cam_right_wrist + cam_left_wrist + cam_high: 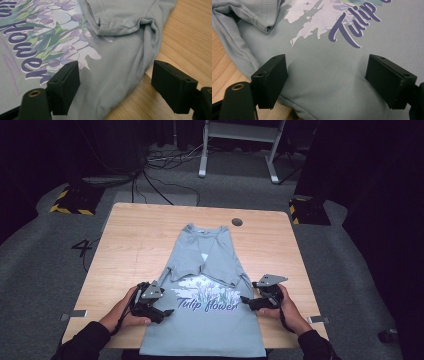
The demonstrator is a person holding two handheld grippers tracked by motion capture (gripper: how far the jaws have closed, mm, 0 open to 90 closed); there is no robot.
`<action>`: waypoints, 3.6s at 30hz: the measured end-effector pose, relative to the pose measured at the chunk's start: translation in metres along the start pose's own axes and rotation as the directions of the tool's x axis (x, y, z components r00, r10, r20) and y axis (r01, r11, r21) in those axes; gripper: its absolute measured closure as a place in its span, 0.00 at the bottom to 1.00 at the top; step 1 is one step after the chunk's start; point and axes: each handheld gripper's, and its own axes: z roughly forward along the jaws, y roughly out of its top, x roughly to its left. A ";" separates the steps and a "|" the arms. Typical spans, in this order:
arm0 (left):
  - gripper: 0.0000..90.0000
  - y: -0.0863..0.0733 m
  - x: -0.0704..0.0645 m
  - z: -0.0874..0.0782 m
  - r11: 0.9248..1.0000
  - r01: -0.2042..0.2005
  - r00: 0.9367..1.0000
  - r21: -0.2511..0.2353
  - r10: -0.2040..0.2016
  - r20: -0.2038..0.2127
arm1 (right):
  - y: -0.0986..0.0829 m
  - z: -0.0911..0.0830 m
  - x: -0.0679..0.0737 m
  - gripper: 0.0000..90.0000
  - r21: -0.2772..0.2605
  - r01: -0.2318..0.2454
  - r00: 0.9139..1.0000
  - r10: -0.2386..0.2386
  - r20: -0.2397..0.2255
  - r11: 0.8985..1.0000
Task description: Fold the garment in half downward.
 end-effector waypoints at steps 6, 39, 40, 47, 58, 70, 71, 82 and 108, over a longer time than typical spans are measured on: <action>0.19 0.001 -0.004 0.001 1.000 -0.012 1.000 0.003 0.012 0.011 | -0.002 -0.003 0.003 0.25 0.010 0.006 1.000 -0.006 -0.004 1.000; 0.19 0.065 0.085 0.020 0.997 0.069 0.988 -0.046 -0.075 -0.131 | 0.053 0.004 -0.037 0.25 -0.043 -0.010 0.994 0.014 0.109 0.999; 0.19 0.073 0.090 0.027 0.996 0.080 0.987 -0.050 -0.086 -0.133 | 0.059 0.008 -0.039 0.25 -0.046 -0.009 0.994 0.014 0.112 0.999; 0.23 0.101 0.114 0.060 0.984 0.167 0.967 -0.055 -0.174 -0.185 | 0.091 0.051 -0.059 0.28 -0.035 -0.065 0.986 0.069 0.153 0.997; 0.25 0.109 0.134 0.089 0.964 0.265 0.932 0.002 -0.255 -0.258 | 0.112 0.082 -0.077 0.29 -0.016 -0.142 0.967 0.142 0.214 0.990; 0.24 0.115 0.140 0.098 0.948 0.319 0.915 -0.003 -0.309 -0.261 | 0.123 0.110 -0.080 0.30 -0.004 -0.205 0.950 0.200 0.242 0.979; 0.25 0.117 0.141 0.099 0.947 0.320 0.912 -0.001 -0.309 -0.271 | 0.124 0.111 -0.081 0.30 0.000 -0.209 0.947 0.203 0.249 0.978; 0.40 0.125 0.141 0.105 0.939 0.345 0.901 0.003 -0.330 -0.283 | 0.131 0.125 -0.077 0.32 -0.005 -0.234 0.943 0.228 0.243 0.972; 0.43 0.142 0.145 0.106 0.907 0.417 0.854 -0.058 -0.413 -0.316 | 0.143 0.130 -0.076 0.42 0.000 -0.275 0.939 0.268 0.216 0.962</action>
